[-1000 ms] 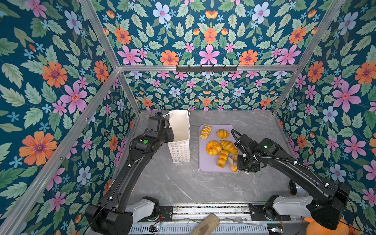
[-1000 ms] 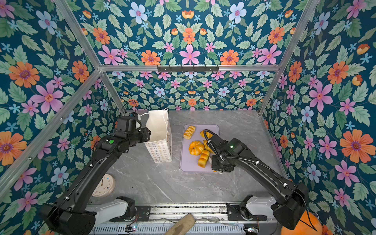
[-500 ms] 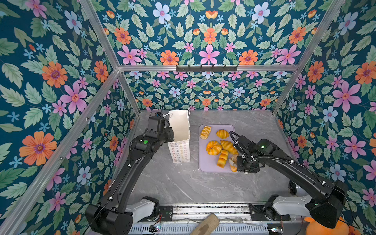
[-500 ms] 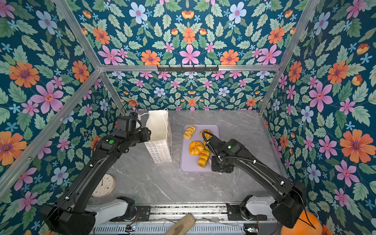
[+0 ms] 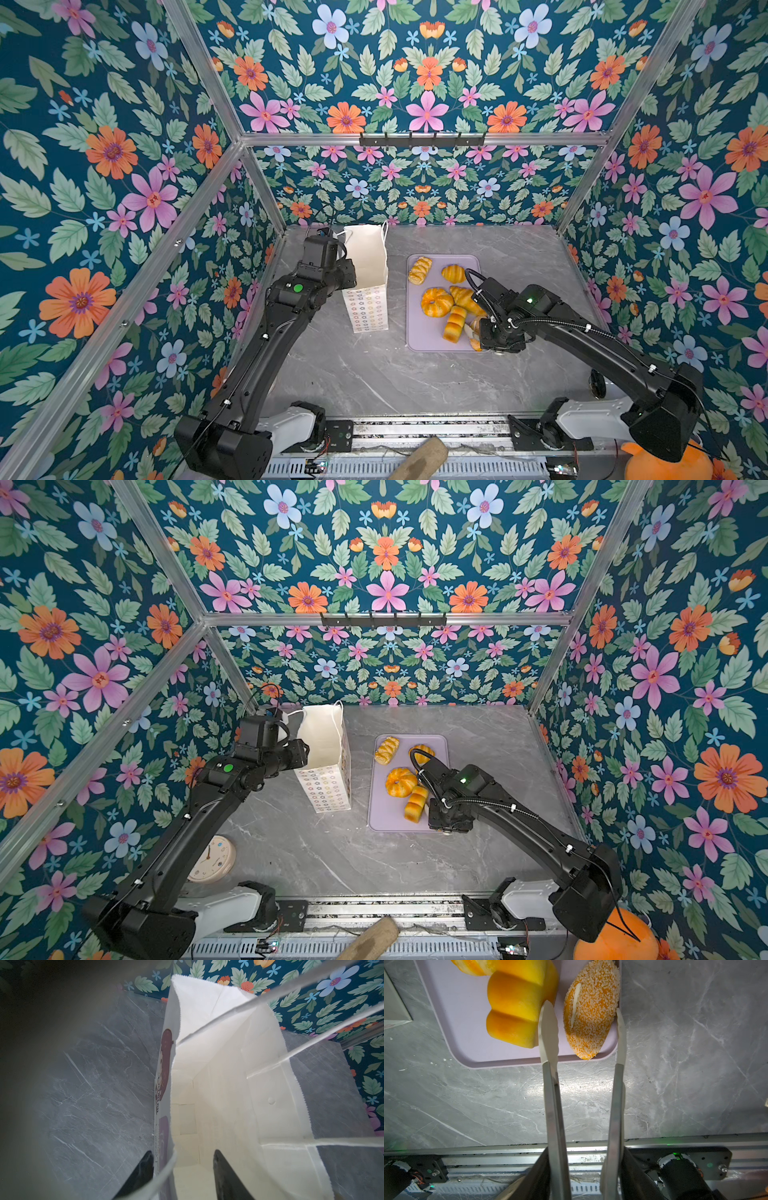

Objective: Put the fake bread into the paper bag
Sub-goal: 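Squeeze the tongs shut on the sesame-coated roll with the right gripper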

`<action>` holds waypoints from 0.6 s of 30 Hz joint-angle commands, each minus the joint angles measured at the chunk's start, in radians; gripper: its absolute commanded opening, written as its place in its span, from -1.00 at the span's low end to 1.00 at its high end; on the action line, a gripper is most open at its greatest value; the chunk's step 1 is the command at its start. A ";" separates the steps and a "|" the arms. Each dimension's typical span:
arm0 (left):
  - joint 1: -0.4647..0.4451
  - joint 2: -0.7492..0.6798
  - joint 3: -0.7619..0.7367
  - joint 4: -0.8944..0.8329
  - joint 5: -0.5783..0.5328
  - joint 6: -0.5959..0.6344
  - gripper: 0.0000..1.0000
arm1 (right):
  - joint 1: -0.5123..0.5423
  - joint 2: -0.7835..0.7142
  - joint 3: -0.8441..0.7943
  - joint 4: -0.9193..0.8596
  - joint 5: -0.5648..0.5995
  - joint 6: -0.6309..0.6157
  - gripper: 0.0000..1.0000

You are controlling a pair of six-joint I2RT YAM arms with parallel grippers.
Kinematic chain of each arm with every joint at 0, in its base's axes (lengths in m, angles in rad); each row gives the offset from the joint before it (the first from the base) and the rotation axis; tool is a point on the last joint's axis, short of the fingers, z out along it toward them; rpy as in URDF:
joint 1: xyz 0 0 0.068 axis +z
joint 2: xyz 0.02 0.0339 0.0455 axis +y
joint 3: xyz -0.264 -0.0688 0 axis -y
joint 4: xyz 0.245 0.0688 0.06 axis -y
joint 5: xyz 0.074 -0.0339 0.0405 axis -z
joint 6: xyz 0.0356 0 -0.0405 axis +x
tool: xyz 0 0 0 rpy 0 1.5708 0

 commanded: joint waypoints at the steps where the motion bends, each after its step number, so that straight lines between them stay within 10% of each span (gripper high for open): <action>1: 0.000 0.003 0.005 0.006 0.010 0.014 -0.04 | 0.001 0.010 0.003 0.006 0.017 0.017 -0.01; 18: -0.001 0.003 -0.002 0.013 0.015 0.013 -0.05 | 0.000 0.026 -0.046 0.029 0.039 0.030 -0.10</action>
